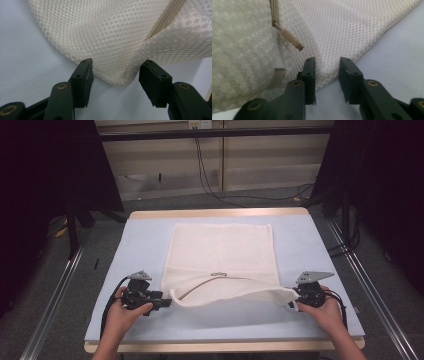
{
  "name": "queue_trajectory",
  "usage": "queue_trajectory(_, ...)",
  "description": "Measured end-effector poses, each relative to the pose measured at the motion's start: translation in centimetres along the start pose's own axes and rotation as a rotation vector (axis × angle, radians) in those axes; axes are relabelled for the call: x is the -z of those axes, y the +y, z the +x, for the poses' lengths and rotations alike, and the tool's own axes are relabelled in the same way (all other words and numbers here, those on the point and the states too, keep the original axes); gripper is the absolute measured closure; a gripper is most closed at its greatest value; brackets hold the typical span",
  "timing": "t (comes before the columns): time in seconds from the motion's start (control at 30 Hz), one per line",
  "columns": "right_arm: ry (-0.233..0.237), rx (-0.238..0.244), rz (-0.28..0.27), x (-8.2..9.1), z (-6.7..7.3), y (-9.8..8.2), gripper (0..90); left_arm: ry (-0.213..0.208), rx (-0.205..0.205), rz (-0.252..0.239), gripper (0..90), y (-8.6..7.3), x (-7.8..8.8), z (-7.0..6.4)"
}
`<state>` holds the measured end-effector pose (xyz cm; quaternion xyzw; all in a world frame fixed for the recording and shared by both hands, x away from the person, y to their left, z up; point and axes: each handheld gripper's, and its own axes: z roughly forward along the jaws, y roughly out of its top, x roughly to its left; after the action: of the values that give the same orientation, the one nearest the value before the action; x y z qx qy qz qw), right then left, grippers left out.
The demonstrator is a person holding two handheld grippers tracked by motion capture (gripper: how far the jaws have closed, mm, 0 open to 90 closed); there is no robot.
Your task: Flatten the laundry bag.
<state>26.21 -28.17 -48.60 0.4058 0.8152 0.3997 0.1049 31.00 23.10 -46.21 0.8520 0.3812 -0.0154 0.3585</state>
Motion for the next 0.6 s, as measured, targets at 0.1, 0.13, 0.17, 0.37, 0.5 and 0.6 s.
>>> queue_trajectory(0.1,0.015,-0.020,0.001,0.0,-0.1,0.1,79.4,-0.003,0.005,0.005,44.5,0.0,-0.2,0.0)
queue_trajectory(0.13,0.012,-0.020,0.002,-0.1,-0.1,0.1,81.9,-0.002,0.003,0.006,44.7,0.0,-0.3,0.0)
queue_trajectory(0.17,0.014,-0.014,0.002,-0.1,-0.2,0.2,84.1,-0.002,0.004,0.004,44.9,0.0,-0.3,0.0)
queue_trajectory(0.37,-0.038,0.015,-0.003,-0.5,-0.1,1.0,87.6,0.016,0.011,-0.023,49.7,0.2,-0.6,0.2)
queue_trajectory(0.5,-0.077,0.021,-0.016,-0.8,-0.5,1.3,87.9,0.029,0.017,-0.031,51.8,0.6,-0.9,0.3)
queue_trajectory(0.6,-0.114,0.019,-0.036,-1.1,-1.0,1.6,87.9,0.036,0.018,-0.033,54.1,1.1,-1.1,0.6)
